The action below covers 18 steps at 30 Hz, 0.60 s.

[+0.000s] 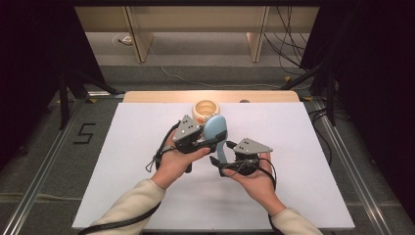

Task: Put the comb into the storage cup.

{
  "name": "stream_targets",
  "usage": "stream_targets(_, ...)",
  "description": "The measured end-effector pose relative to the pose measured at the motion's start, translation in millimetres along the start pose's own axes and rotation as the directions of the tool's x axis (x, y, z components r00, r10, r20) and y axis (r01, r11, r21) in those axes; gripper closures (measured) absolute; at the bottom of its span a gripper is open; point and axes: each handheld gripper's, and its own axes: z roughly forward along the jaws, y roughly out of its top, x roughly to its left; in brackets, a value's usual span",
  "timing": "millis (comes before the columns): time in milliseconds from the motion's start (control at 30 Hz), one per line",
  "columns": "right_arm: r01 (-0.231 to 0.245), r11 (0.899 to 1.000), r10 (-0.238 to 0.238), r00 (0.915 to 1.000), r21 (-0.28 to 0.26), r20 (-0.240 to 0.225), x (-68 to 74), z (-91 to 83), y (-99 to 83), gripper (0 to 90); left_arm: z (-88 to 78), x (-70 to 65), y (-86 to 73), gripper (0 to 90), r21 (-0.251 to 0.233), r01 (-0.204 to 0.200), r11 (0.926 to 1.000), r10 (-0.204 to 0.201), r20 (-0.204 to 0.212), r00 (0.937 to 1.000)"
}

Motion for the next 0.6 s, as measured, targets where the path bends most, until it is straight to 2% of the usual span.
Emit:
stream_targets(133, 0.034, 0.999, -0.034, 0.9994, 0.003, -0.008, -0.7, -0.1, -1.5, 9.6, -0.6, 1.1, 0.8, 49.5, -0.001, -0.009, 1.0000, 0.009, -0.008, 0.9999)
stream_targets(333, 0.032, 0.999, -0.032, 0.9986, -0.010, -0.042, -4.3, -4.3, -1.8, 0.4, -1.2, 3.6, 2.4, 49.5, -0.001, -0.026, 0.9997, 0.026, -0.017, 0.9995)
stream_targets(600, 0.000, 0.998, -0.002, 0.9995, -0.062, -0.032, -19.1, -22.5, -3.5, 0.5, 4.1, 5.3, 4.3, 49.3, 0.012, -0.042, 0.9990, 0.042, -0.006, 0.9991)
